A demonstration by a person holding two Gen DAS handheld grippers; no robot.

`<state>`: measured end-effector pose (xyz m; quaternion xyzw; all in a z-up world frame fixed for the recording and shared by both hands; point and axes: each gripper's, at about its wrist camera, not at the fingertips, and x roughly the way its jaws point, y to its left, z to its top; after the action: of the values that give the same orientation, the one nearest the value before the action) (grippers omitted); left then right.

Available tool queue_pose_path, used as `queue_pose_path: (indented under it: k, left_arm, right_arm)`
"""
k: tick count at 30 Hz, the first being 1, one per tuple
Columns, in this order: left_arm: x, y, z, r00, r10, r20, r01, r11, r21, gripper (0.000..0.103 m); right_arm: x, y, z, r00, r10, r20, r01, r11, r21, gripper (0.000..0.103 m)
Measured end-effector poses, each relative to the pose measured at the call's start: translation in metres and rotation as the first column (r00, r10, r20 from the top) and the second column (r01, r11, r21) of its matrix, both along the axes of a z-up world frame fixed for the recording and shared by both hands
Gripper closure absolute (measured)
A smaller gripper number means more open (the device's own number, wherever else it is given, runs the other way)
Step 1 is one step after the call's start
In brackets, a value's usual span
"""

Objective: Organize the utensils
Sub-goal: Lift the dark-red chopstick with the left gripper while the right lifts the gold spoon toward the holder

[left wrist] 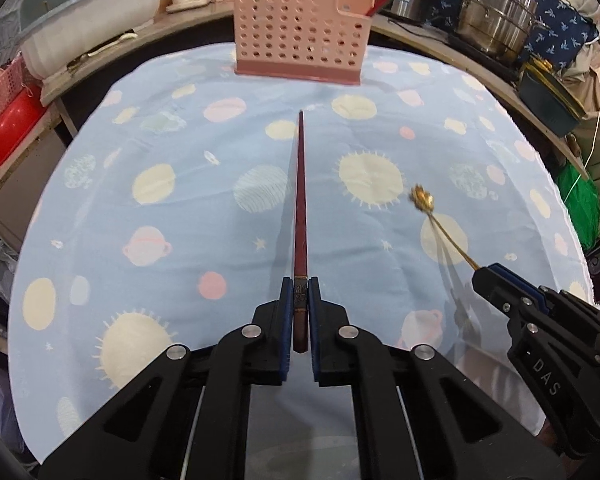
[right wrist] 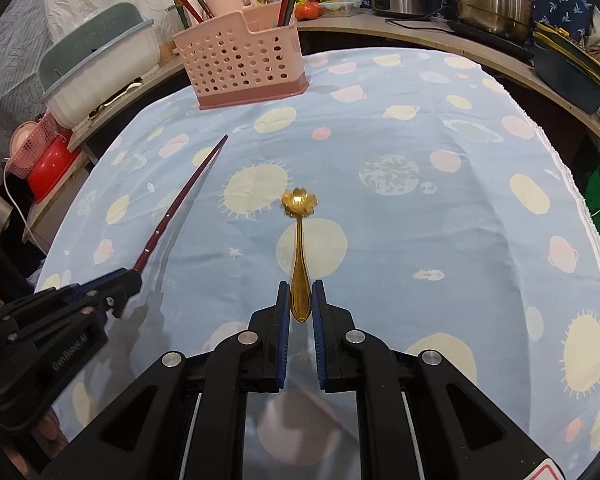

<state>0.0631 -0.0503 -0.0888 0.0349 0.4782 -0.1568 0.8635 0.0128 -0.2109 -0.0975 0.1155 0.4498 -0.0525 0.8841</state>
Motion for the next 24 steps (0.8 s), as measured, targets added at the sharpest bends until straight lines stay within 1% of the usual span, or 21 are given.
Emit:
queue_pose_path:
  k: [3,9,17,18,19,24]
  left_arm:
    - [0.001,0.006,0.016,0.999,0.013,0.033,-0.013,1.0,-0.01,0.096]
    - [0.004,0.016,0.05,0.996,0.031,0.084,-0.026,0.998,-0.056,0.096]
    - [0.017,0.028,0.092,0.985,0.051,0.162,-0.037,0.995,-0.091,0.096]
    - [0.02,0.029,0.099,0.983,0.053,0.176,-0.037,0.995,-0.093,0.096]
    - [0.022,0.03,0.104,0.981,0.055,0.186,-0.038,0.995,-0.095,0.096]
    - [0.033,0.032,0.133,0.968,0.061,0.243,-0.038,0.994,-0.1,0.096]
  right_arm:
    - [-0.003,-0.001,0.01,1.0,-0.004,0.022,0.004,1.0,-0.001,0.093]
    - [-0.005,-0.003,0.035,0.997,-0.006,0.074,0.007,1.0,-0.011,0.093]
    - [0.003,-0.005,0.07,0.99,0.004,0.138,0.0,1.0,-0.031,0.094]
    - [0.004,-0.005,0.074,0.989,0.006,0.146,-0.001,0.999,-0.032,0.095]
    - [0.006,-0.005,0.078,0.988,0.007,0.154,-0.002,0.999,-0.033,0.101]
    - [0.019,-0.006,0.094,0.983,0.014,0.182,-0.007,0.999,-0.04,0.101]
